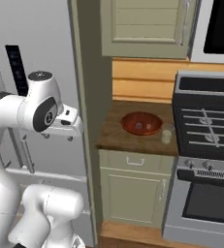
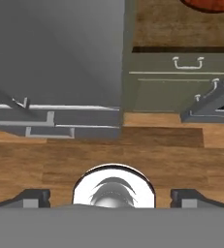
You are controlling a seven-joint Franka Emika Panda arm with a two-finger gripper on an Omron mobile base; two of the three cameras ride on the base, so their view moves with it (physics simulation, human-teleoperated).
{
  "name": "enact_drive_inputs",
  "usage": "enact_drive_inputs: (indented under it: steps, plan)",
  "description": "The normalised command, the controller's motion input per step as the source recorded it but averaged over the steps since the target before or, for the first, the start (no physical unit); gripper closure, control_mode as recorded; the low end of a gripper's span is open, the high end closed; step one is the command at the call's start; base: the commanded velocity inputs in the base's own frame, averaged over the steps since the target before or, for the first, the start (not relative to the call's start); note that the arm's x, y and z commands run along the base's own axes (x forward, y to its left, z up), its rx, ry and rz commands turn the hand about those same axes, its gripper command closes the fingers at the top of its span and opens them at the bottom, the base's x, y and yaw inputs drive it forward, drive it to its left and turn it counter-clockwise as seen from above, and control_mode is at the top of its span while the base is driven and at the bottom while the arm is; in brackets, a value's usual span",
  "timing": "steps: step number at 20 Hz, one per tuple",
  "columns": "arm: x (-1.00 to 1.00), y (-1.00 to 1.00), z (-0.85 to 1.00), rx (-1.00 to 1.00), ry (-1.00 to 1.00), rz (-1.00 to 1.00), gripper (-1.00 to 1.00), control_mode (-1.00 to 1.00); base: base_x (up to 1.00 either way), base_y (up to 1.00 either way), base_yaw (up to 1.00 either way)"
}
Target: Grab a lemon wedge from the fridge and one ice cube from the ice bowl, and put them in the glass of lemonade.
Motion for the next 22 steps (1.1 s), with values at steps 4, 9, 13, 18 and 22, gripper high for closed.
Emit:
enact_drive_inputs:
  steps: [4,9,13,18,22]
  plan:
    - [0.00,0.00,0.00,0.00,0.00,0.00,-1.00,1.00,0.08,-1.00,0.00]
    - [0.00,0.00,0.00,0.00,0.00,0.00,-1.00,1.00,0.17,-1.00,0.08]
    - [0.00,0.00,0.00,0.00,0.00,0.00,-1.00,1.00,0.48,-0.74,0.26]
    - [0.00,0.00,0.00,0.00,0.00,0.00,-1.00,1.00,0.79,-0.23,0.21]
    - [0.00,0.00,0.00,0.00,0.00,0.00,-1.00,1.00,0.66,0.00,0.01]
